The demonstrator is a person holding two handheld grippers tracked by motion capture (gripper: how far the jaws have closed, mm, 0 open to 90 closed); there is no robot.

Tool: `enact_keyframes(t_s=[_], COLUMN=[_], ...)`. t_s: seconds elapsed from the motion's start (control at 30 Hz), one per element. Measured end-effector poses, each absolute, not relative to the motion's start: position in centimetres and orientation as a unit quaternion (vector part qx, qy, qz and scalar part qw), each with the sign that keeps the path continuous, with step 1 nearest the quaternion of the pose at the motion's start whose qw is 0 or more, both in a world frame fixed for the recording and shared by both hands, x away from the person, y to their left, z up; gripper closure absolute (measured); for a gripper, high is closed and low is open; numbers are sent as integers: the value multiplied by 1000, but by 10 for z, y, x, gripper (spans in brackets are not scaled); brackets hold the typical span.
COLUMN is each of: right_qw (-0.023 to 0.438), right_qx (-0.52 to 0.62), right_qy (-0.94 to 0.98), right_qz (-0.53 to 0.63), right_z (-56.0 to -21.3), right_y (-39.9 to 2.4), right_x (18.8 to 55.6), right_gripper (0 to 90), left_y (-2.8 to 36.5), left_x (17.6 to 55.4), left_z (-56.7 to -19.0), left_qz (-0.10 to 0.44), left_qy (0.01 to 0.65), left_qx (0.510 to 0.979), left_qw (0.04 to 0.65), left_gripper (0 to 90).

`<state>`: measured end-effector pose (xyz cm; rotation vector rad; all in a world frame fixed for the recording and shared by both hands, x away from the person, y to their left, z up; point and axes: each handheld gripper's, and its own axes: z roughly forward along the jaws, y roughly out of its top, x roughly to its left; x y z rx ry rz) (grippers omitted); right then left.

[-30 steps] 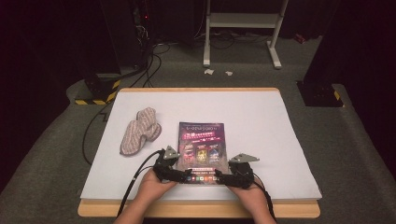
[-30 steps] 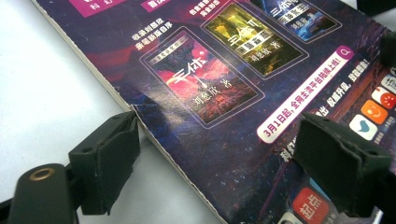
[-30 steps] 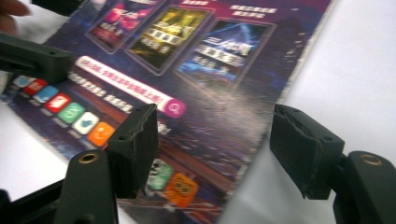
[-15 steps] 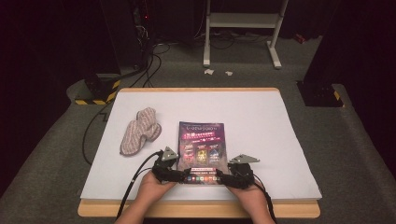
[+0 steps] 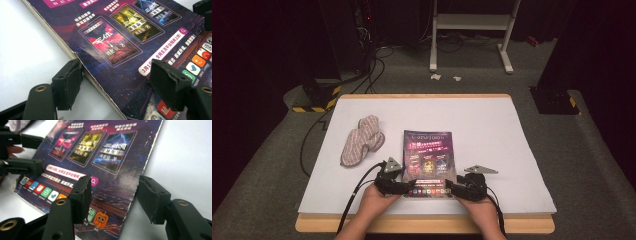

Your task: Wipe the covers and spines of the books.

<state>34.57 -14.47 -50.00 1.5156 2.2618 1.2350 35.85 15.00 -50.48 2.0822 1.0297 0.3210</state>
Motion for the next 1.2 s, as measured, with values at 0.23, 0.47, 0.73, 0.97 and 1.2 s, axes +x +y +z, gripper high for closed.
enact_keyframes(t_s=[0.23,0.47,0.73,0.97,1.2], right_qw=[91,92,97,111,118], right_qx=[482,458,457,453,448], right_qy=[734,730,730,733,734], right_qz=[470,499,499,494,497], right_z=[-483,-471,-473,-479,-479], right_y=[-144,-136,-131,-129,-127], right_x=[337,327,323,320,319], right_gripper=[449,398,315,269,269], left_y=[151,151,151,152,155], left_x=[358,358,359,359,359], left_z=[-505,-505,-505,-505,-505], left_qz=[128,129,127,127,126], left_qy=[409,411,412,414,421], left_qx=[816,814,813,811,806], left_qw=[389,390,392,393,397], left_gripper=[277,282,288,303,344])
